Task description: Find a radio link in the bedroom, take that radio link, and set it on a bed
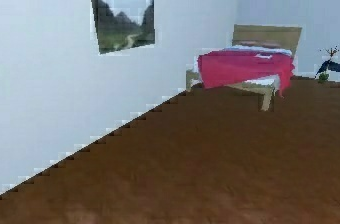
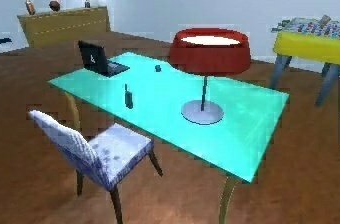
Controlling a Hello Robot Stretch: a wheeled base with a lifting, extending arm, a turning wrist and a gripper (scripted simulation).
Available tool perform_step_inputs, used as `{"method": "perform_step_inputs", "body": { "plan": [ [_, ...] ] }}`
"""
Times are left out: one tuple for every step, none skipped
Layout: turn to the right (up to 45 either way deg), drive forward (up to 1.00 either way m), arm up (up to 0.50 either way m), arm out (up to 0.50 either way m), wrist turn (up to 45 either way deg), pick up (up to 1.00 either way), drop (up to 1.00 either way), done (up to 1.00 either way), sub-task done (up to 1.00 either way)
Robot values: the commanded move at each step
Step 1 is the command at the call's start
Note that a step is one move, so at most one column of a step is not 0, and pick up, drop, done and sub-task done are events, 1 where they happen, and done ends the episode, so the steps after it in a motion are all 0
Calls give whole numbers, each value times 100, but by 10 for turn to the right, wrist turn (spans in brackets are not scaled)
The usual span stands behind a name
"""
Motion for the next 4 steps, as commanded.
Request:
{"method": "perform_step_inputs", "body": {
  "plan": [
    [-90,0,0,0,0,0,0,0,0],
    [450,0,0,0,0,0,0,0,0],
    [30,0,0,0,0,0,0,0,0],
    [0,100,0,0,0,0,0,0,0]
  ]
}}
